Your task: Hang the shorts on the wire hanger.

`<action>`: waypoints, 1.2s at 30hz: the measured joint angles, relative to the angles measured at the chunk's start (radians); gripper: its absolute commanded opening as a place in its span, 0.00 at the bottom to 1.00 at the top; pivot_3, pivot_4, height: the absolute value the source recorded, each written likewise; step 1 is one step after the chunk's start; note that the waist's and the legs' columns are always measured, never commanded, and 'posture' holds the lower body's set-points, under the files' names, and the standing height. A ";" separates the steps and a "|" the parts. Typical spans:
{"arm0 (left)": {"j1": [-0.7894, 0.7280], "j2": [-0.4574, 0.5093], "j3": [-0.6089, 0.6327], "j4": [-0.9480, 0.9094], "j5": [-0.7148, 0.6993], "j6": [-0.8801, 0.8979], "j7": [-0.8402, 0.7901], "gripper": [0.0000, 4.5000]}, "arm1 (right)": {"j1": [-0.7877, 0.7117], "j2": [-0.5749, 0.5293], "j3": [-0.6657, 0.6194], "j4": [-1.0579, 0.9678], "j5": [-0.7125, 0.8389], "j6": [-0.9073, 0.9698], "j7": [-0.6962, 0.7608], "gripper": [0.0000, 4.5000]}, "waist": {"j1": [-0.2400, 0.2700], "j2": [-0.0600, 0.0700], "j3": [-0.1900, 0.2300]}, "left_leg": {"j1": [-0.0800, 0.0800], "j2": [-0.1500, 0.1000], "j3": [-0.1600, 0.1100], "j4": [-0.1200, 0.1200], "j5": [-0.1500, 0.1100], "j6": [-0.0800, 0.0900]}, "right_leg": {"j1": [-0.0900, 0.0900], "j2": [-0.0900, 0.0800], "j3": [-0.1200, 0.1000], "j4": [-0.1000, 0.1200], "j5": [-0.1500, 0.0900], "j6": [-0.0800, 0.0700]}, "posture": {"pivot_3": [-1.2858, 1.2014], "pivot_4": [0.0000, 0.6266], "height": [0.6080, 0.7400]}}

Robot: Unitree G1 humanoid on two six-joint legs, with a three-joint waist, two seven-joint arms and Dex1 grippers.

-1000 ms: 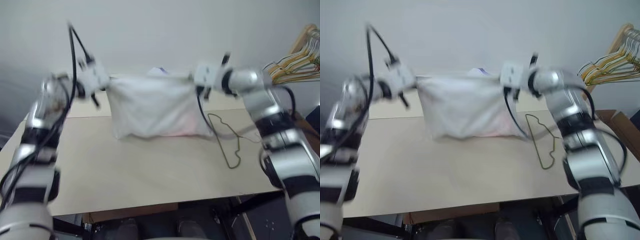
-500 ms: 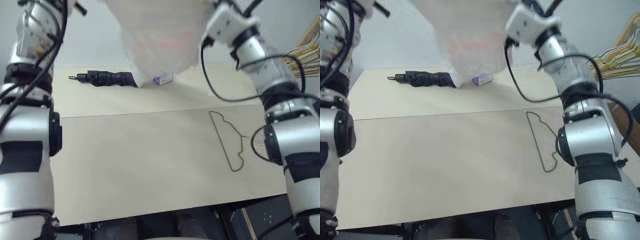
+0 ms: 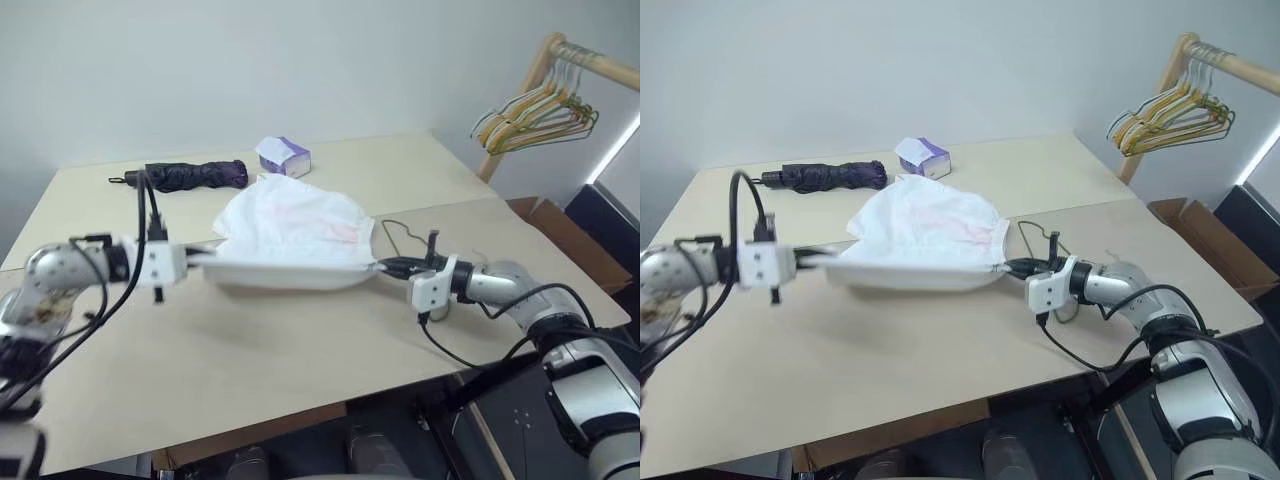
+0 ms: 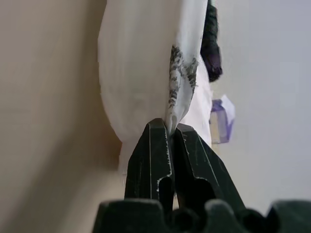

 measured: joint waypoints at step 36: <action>0.628 0.115 0.355 -0.593 -0.357 0.475 -0.365 0.73 | 0.390 -0.290 -0.045 -0.495 0.327 0.318 0.463 0.84 | 0.053 0.001 0.001 | 0.013 0.000 0.001 -0.007 -0.005 -0.006 | 0.009 -0.010 -0.002 -0.003 -0.012 0.002 | 0.50 0.01 1.00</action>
